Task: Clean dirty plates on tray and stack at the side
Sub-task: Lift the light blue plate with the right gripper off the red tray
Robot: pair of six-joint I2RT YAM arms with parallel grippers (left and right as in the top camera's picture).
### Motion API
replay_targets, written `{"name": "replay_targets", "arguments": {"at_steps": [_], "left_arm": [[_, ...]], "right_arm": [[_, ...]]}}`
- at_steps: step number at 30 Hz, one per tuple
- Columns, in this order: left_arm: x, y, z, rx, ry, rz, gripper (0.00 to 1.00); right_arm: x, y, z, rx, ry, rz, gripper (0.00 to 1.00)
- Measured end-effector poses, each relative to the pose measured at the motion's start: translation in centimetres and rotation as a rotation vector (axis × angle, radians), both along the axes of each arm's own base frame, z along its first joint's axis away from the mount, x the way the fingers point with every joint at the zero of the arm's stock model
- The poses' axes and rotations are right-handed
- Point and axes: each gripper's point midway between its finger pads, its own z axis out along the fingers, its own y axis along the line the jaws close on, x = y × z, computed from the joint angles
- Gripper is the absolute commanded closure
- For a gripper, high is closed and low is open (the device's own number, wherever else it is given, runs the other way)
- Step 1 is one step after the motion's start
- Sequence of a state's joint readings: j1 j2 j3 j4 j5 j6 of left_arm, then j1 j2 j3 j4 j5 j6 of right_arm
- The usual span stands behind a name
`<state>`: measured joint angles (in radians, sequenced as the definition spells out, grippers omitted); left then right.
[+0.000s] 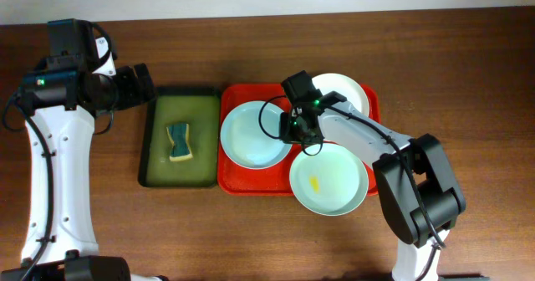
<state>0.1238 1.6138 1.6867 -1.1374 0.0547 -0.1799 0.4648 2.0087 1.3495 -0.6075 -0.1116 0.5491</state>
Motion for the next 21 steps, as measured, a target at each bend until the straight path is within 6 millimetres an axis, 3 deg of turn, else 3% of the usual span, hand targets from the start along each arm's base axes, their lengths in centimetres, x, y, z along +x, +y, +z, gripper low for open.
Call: {"name": "replay_targets", "arguments": {"at_steps": [2, 3, 4, 5, 9, 17, 21], "left_arm": [[0.0, 0.0, 0.0, 0.0, 0.0, 0.0, 0.0], [0.0, 0.0, 0.0, 0.0, 0.0, 0.0, 0.0], [0.0, 0.0, 0.0, 0.0, 0.0, 0.0, 0.01], [0.0, 0.0, 0.0, 0.0, 0.0, 0.0, 0.0], [0.0, 0.0, 0.0, 0.0, 0.0, 0.0, 0.01], [0.0, 0.0, 0.0, 0.0, 0.002, 0.0, 0.01], [0.0, 0.0, 0.0, 0.0, 0.002, 0.0, 0.01]], "right_arm": [[0.0, -0.3, -0.1, -0.014, -0.002, -0.009, 0.94], [0.0, -0.4, -0.2, -0.015, -0.002, -0.01, 0.76], [0.0, -0.4, -0.2, -0.017, -0.001, -0.009, 0.92], [-0.3, -0.5, -0.3, -0.022, 0.008, -0.005, 0.96], [-1.1, -0.7, -0.2, -0.032, 0.048, -0.008, 0.96], [-0.2, -0.3, 9.5, 0.001, -0.021, -0.007, 0.96], [0.3, -0.1, 11.2, 0.025, -0.069, -0.008, 0.96]]}}
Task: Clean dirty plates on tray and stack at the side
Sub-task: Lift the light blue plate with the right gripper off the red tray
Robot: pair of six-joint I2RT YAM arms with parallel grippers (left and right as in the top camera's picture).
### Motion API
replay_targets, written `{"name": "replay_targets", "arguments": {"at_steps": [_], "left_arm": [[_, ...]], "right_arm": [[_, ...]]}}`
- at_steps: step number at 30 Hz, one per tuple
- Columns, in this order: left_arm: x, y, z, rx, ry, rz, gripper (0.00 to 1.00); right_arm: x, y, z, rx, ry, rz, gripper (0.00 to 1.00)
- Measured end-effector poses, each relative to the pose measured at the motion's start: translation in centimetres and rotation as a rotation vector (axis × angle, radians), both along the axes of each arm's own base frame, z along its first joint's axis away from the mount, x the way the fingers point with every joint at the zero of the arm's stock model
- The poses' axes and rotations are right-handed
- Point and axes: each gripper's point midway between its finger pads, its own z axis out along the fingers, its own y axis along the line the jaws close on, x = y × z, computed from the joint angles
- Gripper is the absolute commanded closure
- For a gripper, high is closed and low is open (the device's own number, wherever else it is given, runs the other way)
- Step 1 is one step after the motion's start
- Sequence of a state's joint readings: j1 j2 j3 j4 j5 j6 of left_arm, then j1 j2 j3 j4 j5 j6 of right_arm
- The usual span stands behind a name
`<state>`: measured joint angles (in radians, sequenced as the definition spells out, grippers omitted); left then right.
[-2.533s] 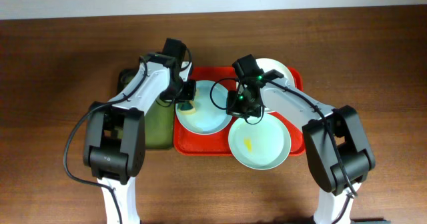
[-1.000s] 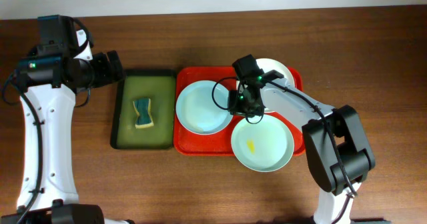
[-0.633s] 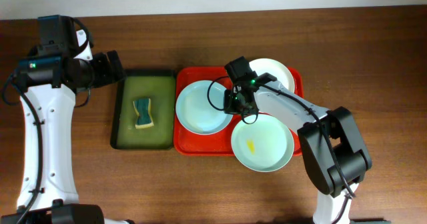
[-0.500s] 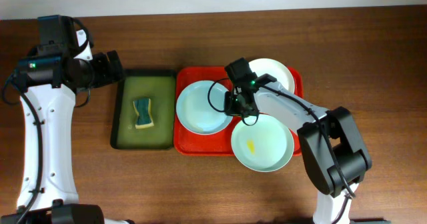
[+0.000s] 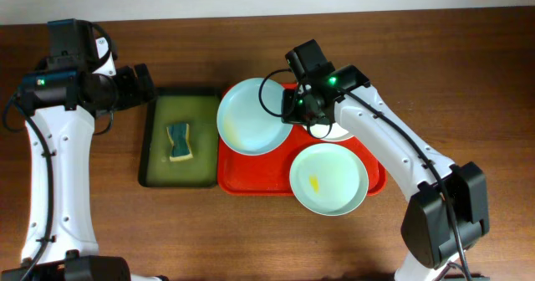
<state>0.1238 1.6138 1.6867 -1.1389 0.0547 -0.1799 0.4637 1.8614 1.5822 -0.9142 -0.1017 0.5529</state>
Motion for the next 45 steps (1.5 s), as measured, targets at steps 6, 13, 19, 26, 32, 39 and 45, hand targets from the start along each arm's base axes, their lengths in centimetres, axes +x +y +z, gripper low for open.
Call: {"name": "replay_targets", "arguments": {"at_steps": [6, 13, 19, 26, 32, 39, 45], "left_arm": [[0.0, 0.0, 0.0, 0.0, 0.001, 0.0, 0.01], [0.0, 0.0, 0.0, 0.0, 0.001, 0.0, 0.01], [0.0, 0.0, 0.0, -0.001, 0.002, 0.0, 0.01], [0.0, 0.0, 0.0, 0.0, 0.002, 0.0, 0.01], [0.0, 0.0, 0.0, 0.0, 0.002, 0.0, 0.01], [0.0, 0.0, 0.0, 0.0, 0.002, 0.0, 0.0], [0.0, 0.0, 0.0, 0.0, 0.0, 0.0, 0.01]], "right_arm": [[1.8, 7.1, 3.0, 0.104, -0.221, 0.039, 0.96], [1.7, 12.3, 6.3, -0.139, -0.613, 0.086, 0.96], [3.6, 14.4, 13.2, -0.414, -1.013, 0.237, 0.96], [3.6, 16.2, 19.9, -0.673, -1.296, 0.4, 0.96], [3.3, 16.8, 21.1, -0.933, -1.348, 0.6, 0.96], [3.2, 16.8, 21.0, -0.956, -1.341, 0.622, 0.96], [3.0, 14.1, 13.2, -0.713, -1.026, 0.49, 0.96]]}}
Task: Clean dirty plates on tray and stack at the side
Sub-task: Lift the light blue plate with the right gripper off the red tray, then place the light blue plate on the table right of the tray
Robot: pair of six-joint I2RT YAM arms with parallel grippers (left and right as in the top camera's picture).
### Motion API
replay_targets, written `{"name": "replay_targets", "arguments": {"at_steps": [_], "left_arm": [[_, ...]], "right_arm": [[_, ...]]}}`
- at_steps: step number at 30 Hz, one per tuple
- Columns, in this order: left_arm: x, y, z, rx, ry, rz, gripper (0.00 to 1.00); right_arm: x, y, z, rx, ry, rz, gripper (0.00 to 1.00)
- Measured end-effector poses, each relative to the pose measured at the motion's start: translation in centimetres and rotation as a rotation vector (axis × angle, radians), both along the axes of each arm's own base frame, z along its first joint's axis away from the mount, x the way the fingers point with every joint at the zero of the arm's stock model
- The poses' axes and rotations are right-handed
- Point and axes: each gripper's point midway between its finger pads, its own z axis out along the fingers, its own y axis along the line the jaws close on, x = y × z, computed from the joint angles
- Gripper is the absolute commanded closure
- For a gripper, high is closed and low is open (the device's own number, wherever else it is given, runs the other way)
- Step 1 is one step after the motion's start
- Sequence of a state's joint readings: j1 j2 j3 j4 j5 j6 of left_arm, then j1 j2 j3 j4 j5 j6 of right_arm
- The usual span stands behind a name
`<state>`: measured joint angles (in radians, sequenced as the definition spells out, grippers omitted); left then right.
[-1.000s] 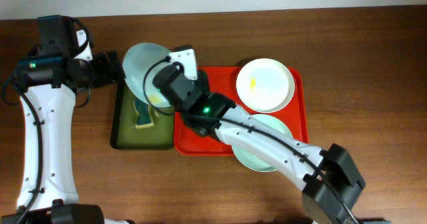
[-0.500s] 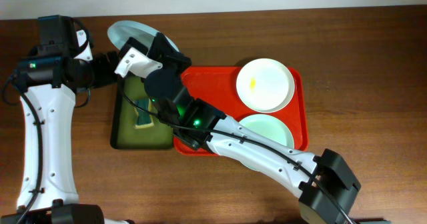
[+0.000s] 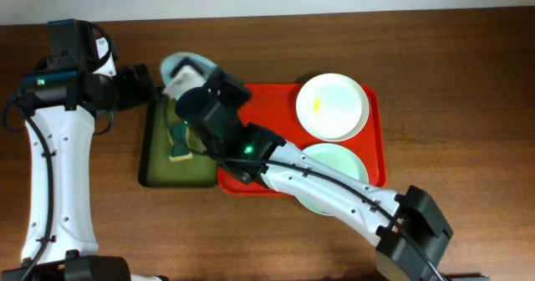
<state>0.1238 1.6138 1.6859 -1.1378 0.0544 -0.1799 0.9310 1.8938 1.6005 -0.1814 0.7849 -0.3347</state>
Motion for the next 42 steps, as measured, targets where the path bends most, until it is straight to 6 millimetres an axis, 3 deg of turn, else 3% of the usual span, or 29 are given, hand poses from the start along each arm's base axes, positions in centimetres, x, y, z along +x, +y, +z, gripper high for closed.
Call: {"name": "replay_targets", "arguments": {"at_steps": [3, 6, 8, 9, 10, 11, 13, 15, 20, 23, 24, 25, 27, 29, 32, 34, 36, 37, 38, 39, 42], "left_arm": [[0.0, 0.0, 0.0, -0.001, 0.002, 0.0, 0.01], [-0.1, 0.0, 0.0, -0.001, 0.003, 0.0, 0.01], [-0.1, 0.0, 0.0, -0.001, 0.003, 0.0, 0.01], [0.0, 0.0, 0.0, -0.001, 0.002, 0.0, 0.01], [0.0, 0.0, 0.0, 0.0, 0.001, 0.0, 0.01], [0.0, 0.0, 0.0, 0.0, 0.001, 0.0, 0.01], [0.0, 0.0, 0.0, -0.001, 0.002, 0.0, 0.01], [0.0, 0.0, 0.0, 0.0, 0.001, 0.0, 0.01], [-0.1, 0.0, 0.0, -0.001, 0.003, 0.0, 0.0], [0.0, 0.0, 0.0, -0.001, 0.002, 0.0, 0.0], [0.0, 0.0, 0.0, -0.001, 0.002, 0.0, 0.01], [-0.1, 0.0, 0.0, -0.001, 0.003, 0.0, 0.01], [-0.1, 0.0, 0.0, -0.001, 0.003, 0.0, 0.01], [0.0, 0.0, 0.0, -0.001, 0.002, 0.0, 0.01], [-0.1, 0.0, 0.0, -0.001, 0.003, 0.0, 0.0], [0.0, 0.0, 0.0, -0.001, 0.002, 0.0, 0.01], [0.0, 0.0, 0.0, -0.001, 0.002, 0.0, 0.01], [0.0, 0.0, 0.0, -0.001, 0.002, 0.0, 0.01], [0.0, 0.0, 0.0, -0.001, 0.002, 0.0, 0.01], [0.0, 0.0, 0.0, -0.001, 0.002, 0.0, 0.01], [0.0, 0.0, 0.0, -0.001, 0.001, 0.0, 0.01]], "right_arm": [[-1.0, -3.1, -6.2, 0.33, 0.299, -0.205, 0.96], [-0.6, -2.8, -8.4, 0.627, 0.545, -0.222, 0.96], [0.2, -3.9, -8.7, 0.736, 0.663, -0.217, 0.96], [0.2, -6.8, -7.3, 0.806, 0.742, -0.24, 0.96], [-0.4, -10.4, -4.6, 0.863, 0.763, -0.277, 0.96], [-1.8, -12.9, -3.0, 0.878, 0.783, -0.316, 0.96], [-5.2, -20.2, -0.1, 0.915, 0.797, -0.455, 0.96], [-6.9, -26.0, 1.0, 0.938, 0.771, -0.571, 0.96], [-8.7, -40.5, -0.9, 1.0, 0.7, -0.924, 0.96], [-9.3, -46.2, -4.2, 1.037, 0.678, -1.072, 0.96], [-9.4, -48.9, -7.0, 1.05, 0.68, -1.146, 0.96], [-9.0, -50.2, -9.2, 1.048, 0.675, -1.157, 0.96], [-9.2, -51.4, -12.4, 1.029, 0.7, -1.197, 0.96], [-10.3, -52.1, -17.1, 0.984, 0.778, -1.304, 0.96], [-9.7, -52.9, -19.1, 0.971, 0.781, -1.331, 0.96], [-10.0, -52.8, -21.6, 0.958, 0.853, -1.36, 0.96], [-9.9, -52.9, -22.3, 0.956, 0.863, -1.363, 0.96], [-9.9, -52.9, -22.5, 0.956, 0.869, -1.365, 0.72], [-9.9, -52.9, -22.5, 0.955, 0.869, -1.364, 0.31], [-9.9, -52.9, -22.5, 0.954, 0.87, -1.364, 0.22], [-11.3, -51.6, -21.0, 0.947, 0.997, -1.37, 0.11]]}}
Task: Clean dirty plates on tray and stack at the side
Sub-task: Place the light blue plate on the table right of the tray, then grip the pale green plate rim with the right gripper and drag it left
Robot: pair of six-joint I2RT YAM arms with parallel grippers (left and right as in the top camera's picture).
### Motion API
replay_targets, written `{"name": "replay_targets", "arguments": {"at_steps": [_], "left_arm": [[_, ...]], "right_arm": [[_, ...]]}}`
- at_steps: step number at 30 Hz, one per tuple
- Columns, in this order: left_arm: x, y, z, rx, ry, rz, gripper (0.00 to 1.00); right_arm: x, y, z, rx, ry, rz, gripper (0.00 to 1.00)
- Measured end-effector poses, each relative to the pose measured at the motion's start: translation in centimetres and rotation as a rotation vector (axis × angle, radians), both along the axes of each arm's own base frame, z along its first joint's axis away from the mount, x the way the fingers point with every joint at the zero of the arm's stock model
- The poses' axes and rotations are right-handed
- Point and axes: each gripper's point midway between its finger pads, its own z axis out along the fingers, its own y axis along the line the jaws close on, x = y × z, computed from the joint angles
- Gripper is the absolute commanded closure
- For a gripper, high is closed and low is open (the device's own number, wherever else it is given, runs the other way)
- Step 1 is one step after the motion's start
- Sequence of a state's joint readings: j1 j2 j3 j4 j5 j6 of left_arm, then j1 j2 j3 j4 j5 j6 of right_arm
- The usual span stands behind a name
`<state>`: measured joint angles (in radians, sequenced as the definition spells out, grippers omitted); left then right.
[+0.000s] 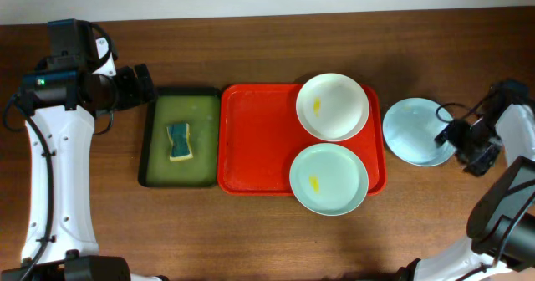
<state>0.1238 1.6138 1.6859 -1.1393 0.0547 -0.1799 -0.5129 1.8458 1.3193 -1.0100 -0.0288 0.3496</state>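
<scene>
Two dirty plates lie on the red tray: a white plate with a yellow smear at the far right, and a pale green plate with a yellow smear at the near right, overhanging the tray's front edge. A light blue plate sits on the table just right of the tray. My right gripper is at that plate's right rim and appears shut on it. My left gripper hovers open at the far left corner of the basin, holding nothing.
A dark basin of greenish water stands left of the tray, with a blue-and-yellow sponge lying in it. The left arm's white links run down the table's left side.
The right arm was stretched across the tray holding the light blue plate over the basin's far edge. Now arm and plate are on the table right of the tray. The left arm has not moved.
The right gripper first gripped the blue plate's rim on the left half of the tray. Then it held the plate raised over the tray's far left corner, then over the basin's far edge. Now the plate is beside the tray on the right, leaving two plates on it.
</scene>
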Motion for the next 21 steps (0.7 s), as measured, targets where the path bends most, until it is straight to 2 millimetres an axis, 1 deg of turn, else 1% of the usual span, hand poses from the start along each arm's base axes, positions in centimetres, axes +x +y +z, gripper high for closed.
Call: {"name": "replay_targets", "arguments": {"at_steps": [1, 2, 3, 4, 6, 7, 8, 9, 10, 11, 12, 13, 14, 15, 16, 18, 19, 20, 21], "left_arm": [[0.0, 0.0, 0.0, -0.001, 0.002, 0.0, 0.01], [0.0, 0.0, 0.0, 0.0, 0.0, 0.0, 0.01], [0.0, 0.0, 0.0, 0.0, -0.001, 0.0, 0.01], [0.0, 0.0, 0.0, 0.0, 0.001, 0.0, 0.01], [0.0, 0.0, 0.0, 0.0, 0.001, 0.0, 0.01], [0.0, 0.0, 0.0, 0.0, 0.001, 0.0, 0.0], [0.0, 0.0, 0.0, 0.0, 0.001, 0.0, 0.01], [0.0, 0.0, 0.0, 0.0, 0.001, -0.001, 0.01], [0.0, 0.0, 0.0, 0.0, 0.0, 0.0, 0.01], [0.0, 0.0, 0.0, 0.0, 0.001, 0.0, 0.01], [0.0, 0.0, 0.0, 0.0, 0.0, 0.0, 0.01], [0.0, 0.0, 0.0, 0.0, 0.0, 0.0, 0.01], [0.0, 0.0, 0.0, 0.0, -0.001, 0.0, 0.01], [0.0, 0.0, 0.0, 0.0, 0.001, 0.0, 0.01], [0.0, 0.0, 0.0, 0.0, 0.001, 0.0, 0.01], [0.0, 0.0, 0.0, 0.0, 0.001, 0.0, 0.01], [0.0, 0.0, 0.0, 0.0, 0.001, 0.0, 0.01], [0.0, 0.0, 0.0, 0.0, 0.001, 0.0, 0.0], [0.0, 0.0, 0.0, 0.0, 0.001, 0.0, 0.01]], "right_arm": [[-0.2, 1.0, 1.9, 0.069, 0.031, 0.025, 0.02], [0.1, 2.8, 6.7, 0.175, 0.014, 0.055, 0.01], [-0.2, 3.9, 8.7, 0.229, 0.007, 0.066, 0.38], [-0.9, 5.3, 9.9, 0.296, 0.012, 0.127, 0.96], [-2.2, 7.7, 10.7, 0.407, 0.029, 0.243, 0.96], [-2.4, 8.9, 10.7, 0.416, 0.051, 0.313, 0.91], [-2.5, 10.3, 10.3, 0.426, 0.075, 0.371, 0.8], [-2.7, 12.2, 9.1, 0.417, 0.118, 0.448, 0.69], [-3.1, 13.9, 7.8, 0.419, 0.16, 0.519, 0.64], [-3.1, 15.6, 5.6, 0.403, 0.171, 0.592, 0.56], [-3.3, 16.7, 4.4, 0.398, 0.18, 0.641, 0.42], [-3.4, 17.9, 2.6, 0.384, 0.179, 0.691, 0.39], [-3.6, 19.3, 0.6, 0.37, 0.176, 0.745, 0.43], [-3.8, 20.3, -0.3, 0.365, 0.179, 0.781, 0.5], [-3.2, 20.8, -0.6, 0.35, 0.153, 0.805, 0.55], [-2.8, 21.1, -0.9, 0.325, 0.141, 0.83, 0.65], [-2.7, 20.5, -1.1, 0.288, 0.153, 0.842, 0.67], [-2.7, 20.2, -1.2, 0.268, 0.156, 0.84, 0.67], [-2.6, 20.0, -1.5, 0.254, 0.157, 0.831, 0.7]]}}
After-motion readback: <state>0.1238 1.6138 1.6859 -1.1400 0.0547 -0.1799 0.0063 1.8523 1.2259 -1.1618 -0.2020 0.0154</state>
